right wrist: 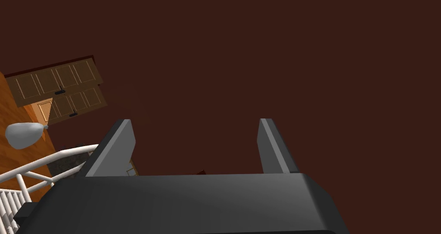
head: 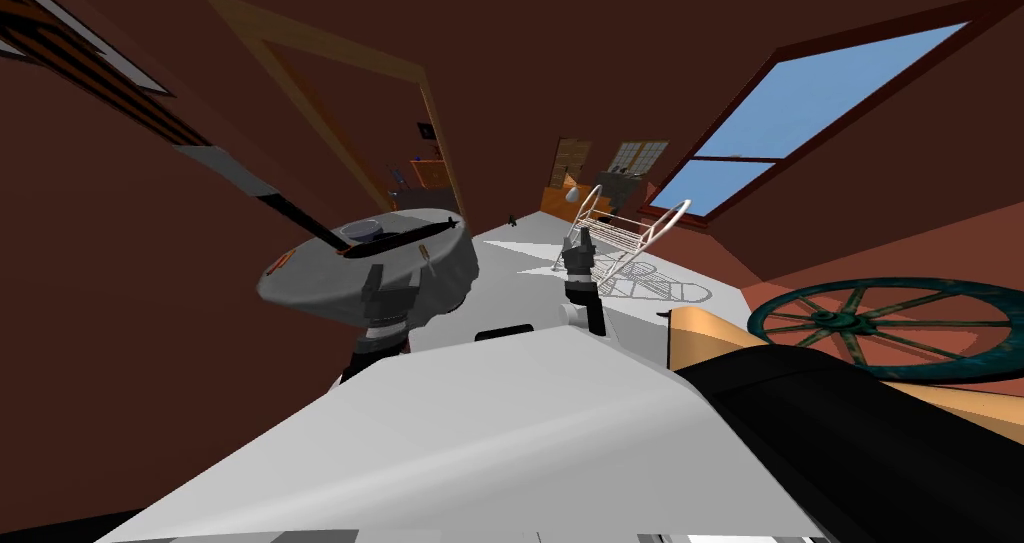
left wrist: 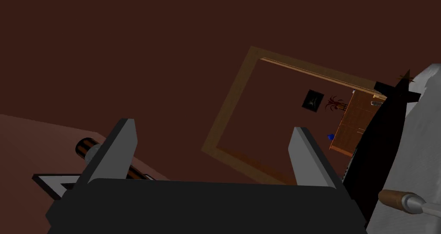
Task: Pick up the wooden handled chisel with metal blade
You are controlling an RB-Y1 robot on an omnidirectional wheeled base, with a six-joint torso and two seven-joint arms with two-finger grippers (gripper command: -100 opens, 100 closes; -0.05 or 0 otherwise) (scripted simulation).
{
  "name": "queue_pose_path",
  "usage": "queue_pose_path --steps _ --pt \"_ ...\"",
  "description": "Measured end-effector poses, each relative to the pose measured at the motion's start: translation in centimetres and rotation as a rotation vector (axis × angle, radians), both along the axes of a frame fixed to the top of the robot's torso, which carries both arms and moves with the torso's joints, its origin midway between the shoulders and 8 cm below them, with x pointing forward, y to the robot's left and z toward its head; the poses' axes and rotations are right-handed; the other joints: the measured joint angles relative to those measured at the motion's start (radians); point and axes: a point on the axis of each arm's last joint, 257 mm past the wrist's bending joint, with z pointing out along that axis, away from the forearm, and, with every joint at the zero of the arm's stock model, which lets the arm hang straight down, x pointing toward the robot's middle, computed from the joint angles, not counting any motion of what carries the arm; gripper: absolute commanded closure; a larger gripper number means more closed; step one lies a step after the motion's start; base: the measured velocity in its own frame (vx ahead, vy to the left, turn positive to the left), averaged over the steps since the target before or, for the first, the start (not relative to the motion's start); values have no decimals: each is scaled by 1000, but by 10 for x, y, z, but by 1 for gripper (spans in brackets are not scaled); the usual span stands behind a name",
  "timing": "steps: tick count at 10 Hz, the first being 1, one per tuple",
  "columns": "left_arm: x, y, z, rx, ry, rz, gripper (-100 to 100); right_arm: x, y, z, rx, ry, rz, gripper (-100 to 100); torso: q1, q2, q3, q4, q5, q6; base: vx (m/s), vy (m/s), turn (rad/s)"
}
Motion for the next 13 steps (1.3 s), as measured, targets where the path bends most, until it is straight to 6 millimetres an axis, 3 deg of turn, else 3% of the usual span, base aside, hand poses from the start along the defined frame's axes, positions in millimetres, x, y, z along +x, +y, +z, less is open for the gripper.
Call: queue_pose_path --steps 6,13 --pt "-11 12 -63 39 176 -88 -100 0 0 0 0 0 0 0 -2 0 0 0 -1 0 -12 -142 -21" --pt "-46 41 -143 69 428 -191 -100 0 0 0 0 0 0 0 -2 1 0 0 0 0 -11 -142 -29"
